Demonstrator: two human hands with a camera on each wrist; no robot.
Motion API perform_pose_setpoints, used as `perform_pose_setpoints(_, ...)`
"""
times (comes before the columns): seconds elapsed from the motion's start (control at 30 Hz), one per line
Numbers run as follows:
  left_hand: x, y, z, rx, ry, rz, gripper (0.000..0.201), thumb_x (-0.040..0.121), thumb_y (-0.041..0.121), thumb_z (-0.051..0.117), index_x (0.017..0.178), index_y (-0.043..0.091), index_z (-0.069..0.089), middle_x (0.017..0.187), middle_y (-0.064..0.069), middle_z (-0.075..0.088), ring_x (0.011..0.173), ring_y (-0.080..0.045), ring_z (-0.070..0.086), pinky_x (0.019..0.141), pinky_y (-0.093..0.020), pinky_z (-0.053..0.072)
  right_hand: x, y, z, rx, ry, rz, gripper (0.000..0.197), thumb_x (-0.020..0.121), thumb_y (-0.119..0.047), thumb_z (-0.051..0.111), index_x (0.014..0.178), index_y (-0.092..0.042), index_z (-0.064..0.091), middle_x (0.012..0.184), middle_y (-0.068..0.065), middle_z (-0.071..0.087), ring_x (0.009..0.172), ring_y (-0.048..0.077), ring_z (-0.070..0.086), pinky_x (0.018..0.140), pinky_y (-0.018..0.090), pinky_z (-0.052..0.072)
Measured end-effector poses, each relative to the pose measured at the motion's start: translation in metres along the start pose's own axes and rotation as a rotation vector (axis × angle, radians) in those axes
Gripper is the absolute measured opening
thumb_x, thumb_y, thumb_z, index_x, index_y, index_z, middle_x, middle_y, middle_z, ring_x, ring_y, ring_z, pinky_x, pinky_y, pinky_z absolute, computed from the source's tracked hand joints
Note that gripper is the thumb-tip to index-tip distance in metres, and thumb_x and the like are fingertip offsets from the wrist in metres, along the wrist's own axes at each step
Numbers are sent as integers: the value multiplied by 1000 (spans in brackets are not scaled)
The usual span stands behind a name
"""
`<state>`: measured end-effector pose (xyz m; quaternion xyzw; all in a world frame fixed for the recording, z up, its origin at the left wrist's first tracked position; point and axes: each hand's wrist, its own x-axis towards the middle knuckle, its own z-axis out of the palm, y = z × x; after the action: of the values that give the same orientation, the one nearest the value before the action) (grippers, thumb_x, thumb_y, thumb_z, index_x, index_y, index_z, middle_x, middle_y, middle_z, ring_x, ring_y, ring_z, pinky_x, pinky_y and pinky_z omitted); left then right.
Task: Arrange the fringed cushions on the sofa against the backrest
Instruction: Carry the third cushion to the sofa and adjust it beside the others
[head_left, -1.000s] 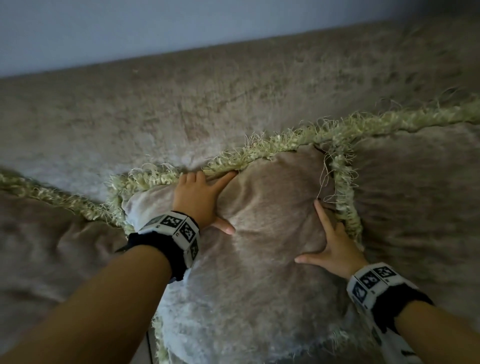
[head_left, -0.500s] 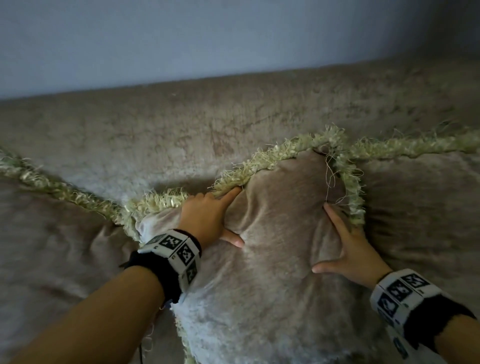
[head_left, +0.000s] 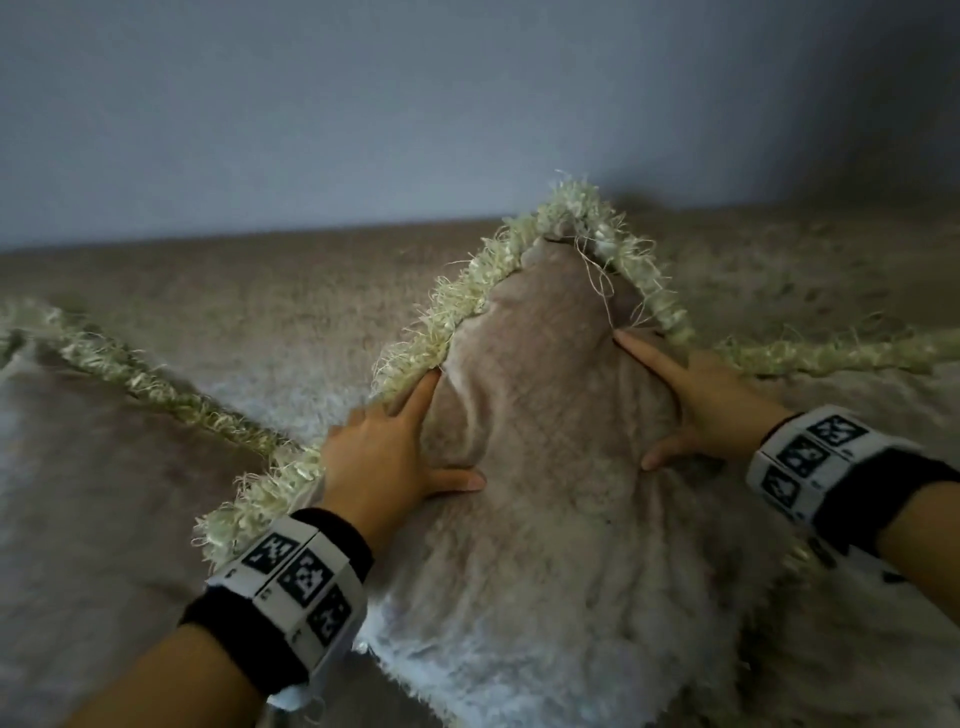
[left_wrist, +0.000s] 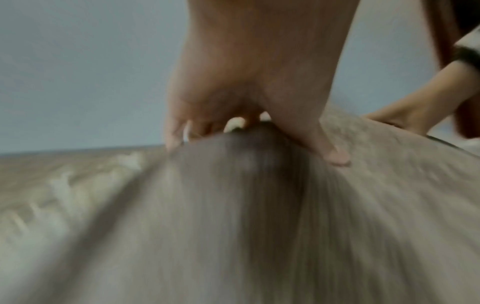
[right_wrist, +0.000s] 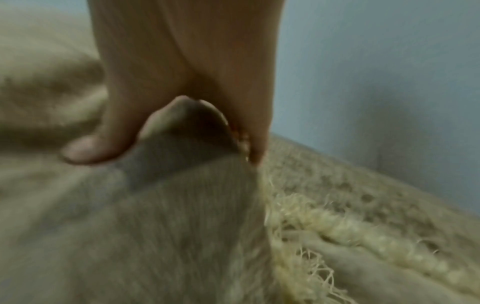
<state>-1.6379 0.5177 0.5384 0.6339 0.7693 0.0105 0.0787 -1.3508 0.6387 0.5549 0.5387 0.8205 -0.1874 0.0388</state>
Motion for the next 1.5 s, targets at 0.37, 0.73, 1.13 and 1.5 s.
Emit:
perform_pose_setpoints(0.37,-3,-18,101,98,-68,-2,136,62,66,69,131,33,-44,155,-22,-13,146,-35,4,108,-61,30,-10,13,129,144,36,204,138,52,-61,80,118,-59,-41,155,4,-20,146,33,-3,112,58,23)
perform_pose_setpoints(0.73,-2,-18,115,-55,-33,-16,136,58,68,70,134,39,-38,156,-16,-17,146,-32,-4,111,-58,27,-8,6,123,147,-9,274,139,57,-56,81,135,-47,-33,156,8,-21,146,34,-8,113,60,18)
perform_pose_setpoints(1.13,-16,-9,123,-30,-45,-76,120,65,74,58,138,42,-32,156,-14,-20,145,-31,-14,109,-65,12,-14,-15,128,25,-19,317,130,64,-54,77,139,-44,-29,156,16,-21,145,38,-9,113,58,14)
perform_pose_setpoints(1.5,-32,77,83,10,374,-31,103,65,74,53,148,34,7,153,-20,24,142,-34,23,104,-69,17,-47,45,80,192,156,169,115,72,-42,77,147,-41,-10,143,14,24,126,34,38,93,45,46)
